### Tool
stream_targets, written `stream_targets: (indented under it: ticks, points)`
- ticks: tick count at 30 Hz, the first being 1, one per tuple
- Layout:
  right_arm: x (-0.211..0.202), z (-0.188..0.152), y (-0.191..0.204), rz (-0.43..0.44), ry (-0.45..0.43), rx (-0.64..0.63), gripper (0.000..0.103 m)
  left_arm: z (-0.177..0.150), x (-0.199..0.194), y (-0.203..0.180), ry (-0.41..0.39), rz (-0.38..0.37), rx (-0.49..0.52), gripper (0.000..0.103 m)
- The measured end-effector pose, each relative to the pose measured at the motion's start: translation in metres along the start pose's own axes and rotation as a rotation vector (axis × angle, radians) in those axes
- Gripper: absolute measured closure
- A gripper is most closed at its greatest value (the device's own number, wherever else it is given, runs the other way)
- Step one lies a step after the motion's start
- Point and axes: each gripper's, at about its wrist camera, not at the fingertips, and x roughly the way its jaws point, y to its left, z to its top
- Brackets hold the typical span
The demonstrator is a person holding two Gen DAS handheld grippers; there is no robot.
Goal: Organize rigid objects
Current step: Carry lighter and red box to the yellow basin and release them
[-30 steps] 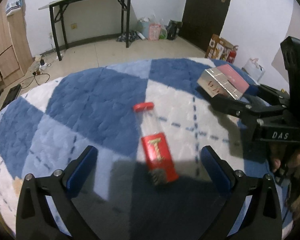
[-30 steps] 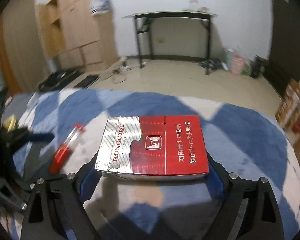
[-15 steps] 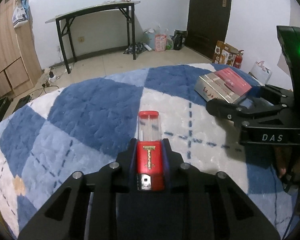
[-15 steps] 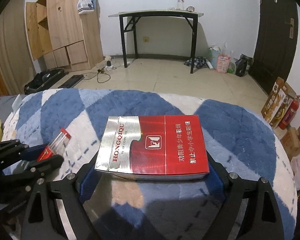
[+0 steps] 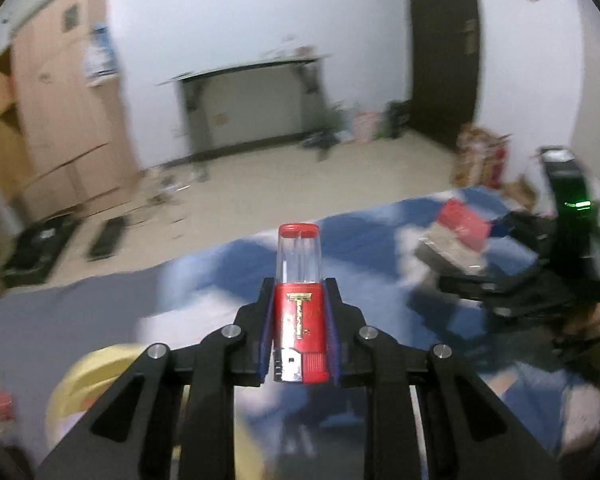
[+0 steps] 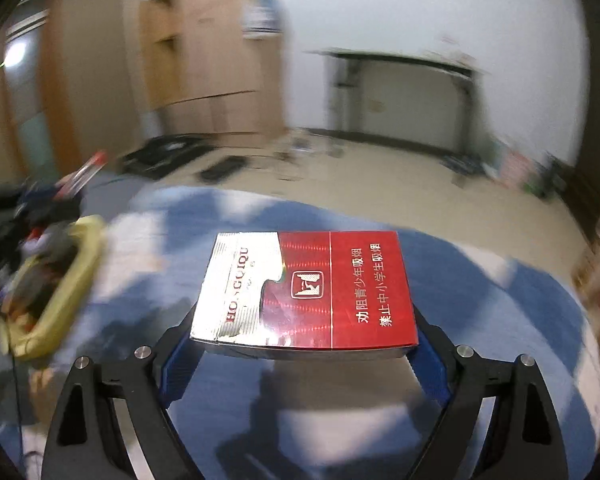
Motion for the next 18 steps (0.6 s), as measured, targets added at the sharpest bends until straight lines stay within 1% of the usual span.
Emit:
stream_targets:
  ticks: [2,4,5,7,8,10,12,14,16,18]
  points:
    - [0.002,0.018,0.055,0.106,-0.009,-0.080,0.013,-0.015,-0.018,0.046,0.032,0.092,-0.056,0.079]
    - [0.007,0.033,0.109,0.203,-0.006,-0.166,0.013,-0.031,-0.032,0.086,0.059,0.156,-0.125,0.079]
    - [0.010,0.039,0.131,0.239,-0.003,-0.194,0.013,-0.042,-0.039,0.109,0.078,0.184,-0.157,0.079]
    - [0.020,0.051,0.176,0.325,0.033,-0.255,0.013,-0.060,-0.047,0.134,0.093,0.219,-0.193,0.079]
    - [0.027,0.057,0.199,0.351,0.052,-0.289,0.013,-0.072,-0.051,0.145,0.102,0.232,-0.217,0.079]
    - [0.039,0.064,0.237,0.358,0.075,-0.365,0.013,-0.097,-0.057,0.164,0.134,0.217,-0.274,0.079]
    - [0.052,0.066,0.265,0.369,0.105,-0.413,0.013,-0.121,-0.056,0.169,0.162,0.208,-0.300,0.079]
    - [0.064,0.064,0.281,0.391,0.145,-0.428,0.013,-0.140,-0.050,0.173,0.185,0.186,-0.336,0.079]
    - [0.076,0.058,0.292,0.362,0.164,-0.478,0.013,-0.155,-0.040,0.175,0.227,0.145,-0.367,0.079]
    - [0.084,0.052,0.298,0.355,0.184,-0.496,0.013,-0.165,-0.031,0.173,0.230,0.141,-0.371,0.079]
